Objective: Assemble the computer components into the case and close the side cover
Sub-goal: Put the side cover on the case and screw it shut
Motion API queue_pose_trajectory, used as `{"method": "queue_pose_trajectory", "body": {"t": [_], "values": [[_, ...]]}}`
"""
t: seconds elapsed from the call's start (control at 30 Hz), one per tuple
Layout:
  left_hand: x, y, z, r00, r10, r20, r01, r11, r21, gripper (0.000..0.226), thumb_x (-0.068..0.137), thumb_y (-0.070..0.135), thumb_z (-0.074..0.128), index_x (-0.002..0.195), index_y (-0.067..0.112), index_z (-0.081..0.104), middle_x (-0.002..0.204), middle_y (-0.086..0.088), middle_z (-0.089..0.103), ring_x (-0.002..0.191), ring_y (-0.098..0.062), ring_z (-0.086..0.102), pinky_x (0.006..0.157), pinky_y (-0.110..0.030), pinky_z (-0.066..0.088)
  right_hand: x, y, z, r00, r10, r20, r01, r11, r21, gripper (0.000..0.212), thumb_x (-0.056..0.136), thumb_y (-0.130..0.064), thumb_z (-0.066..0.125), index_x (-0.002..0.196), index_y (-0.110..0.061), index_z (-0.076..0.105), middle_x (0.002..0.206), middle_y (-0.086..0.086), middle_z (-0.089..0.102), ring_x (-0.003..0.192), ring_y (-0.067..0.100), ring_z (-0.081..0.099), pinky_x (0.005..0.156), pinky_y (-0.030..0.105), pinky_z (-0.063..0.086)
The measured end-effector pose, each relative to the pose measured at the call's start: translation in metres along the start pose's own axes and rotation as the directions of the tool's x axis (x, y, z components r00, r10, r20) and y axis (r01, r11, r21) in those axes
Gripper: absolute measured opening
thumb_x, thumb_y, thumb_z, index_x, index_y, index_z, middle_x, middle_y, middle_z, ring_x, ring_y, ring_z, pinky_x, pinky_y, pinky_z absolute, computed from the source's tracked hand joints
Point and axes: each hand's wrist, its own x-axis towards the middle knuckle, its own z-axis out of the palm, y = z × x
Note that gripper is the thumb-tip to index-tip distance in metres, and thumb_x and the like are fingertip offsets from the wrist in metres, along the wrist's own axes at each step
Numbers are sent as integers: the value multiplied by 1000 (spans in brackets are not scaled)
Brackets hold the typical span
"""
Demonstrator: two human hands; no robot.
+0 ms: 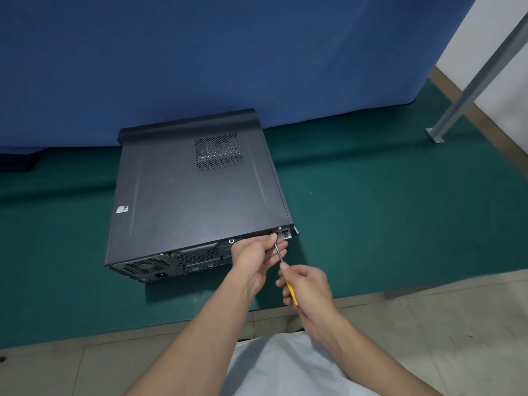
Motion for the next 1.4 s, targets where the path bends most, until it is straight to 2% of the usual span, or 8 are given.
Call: {"method": "queue_pose_trajectory", "body": {"t": [0.13,0.33,0.5,0.7,0.87,1.07,1.23,1.4], "values": [[-1,2,-2,996,-42,77,43,999,-19,9,93,-8,53,95,-11,62,82,-23,72,73,-28,73,62,-31,60,-1,-9,-2,954,205,217,-269,906,327,28,99,-22,50,88,1,62,60,6,54,44,10,39,38,20,28],[0,-6,3,999,17,-38,-18,999,-46,7,85,-9,65,92,-10,61,74,-20,71,69,-26,73,60,-29,60,1,2,2,998,-60,-3,59,987,-150,17,92,-23,62,87,-7,65,66,1,59,48,8,45,43,21,35],[-1,-1,-2,996,-41,79,38,999,34,10,94,-1,56,94,-8,63,86,-23,73,81,-30,73,67,-32,61,2,-6,-6,942,180,284,-267,914,306,24,98,-23,52,87,-4,63,63,5,55,43,10,40,37,20,28],[2,-5,3,999,19,-37,-18,1000,18,5,84,-7,67,87,-8,63,73,-20,72,72,-29,73,60,-30,60,5,5,2,993,-114,-28,103,959,-264,20,94,-25,59,80,-10,63,65,0,60,51,10,48,50,27,38],[2,1,1,999,-34,38,33,999,27,6,90,-6,59,93,-10,61,82,-22,73,75,-28,74,63,-34,61,5,-6,-4,927,223,303,-329,870,368,27,98,-23,50,86,-2,63,60,3,51,42,9,37,39,20,28],[3,-4,5,998,23,-64,-25,999,-35,9,83,-10,68,88,-9,61,77,-21,71,69,-27,73,60,-29,60,9,9,2,995,-89,-54,70,957,-282,31,94,-33,57,72,-12,59,63,2,55,49,14,40,51,29,34],[1,0,1,997,-47,65,47,999,-8,10,90,-7,59,98,-13,61,85,-25,72,76,-30,74,57,-27,58,8,-3,-4,905,250,345,-393,803,448,29,96,-27,51,81,-3,59,56,2,46,35,7,30,31,18,21],[5,-5,4,999,1,-39,-2,1000,-19,10,81,-10,69,87,-9,62,74,-21,71,71,-29,73,59,-30,60,4,8,5,982,-167,-87,105,869,-483,32,93,-38,59,74,-13,57,66,2,60,57,17,48,52,29,36]]}}
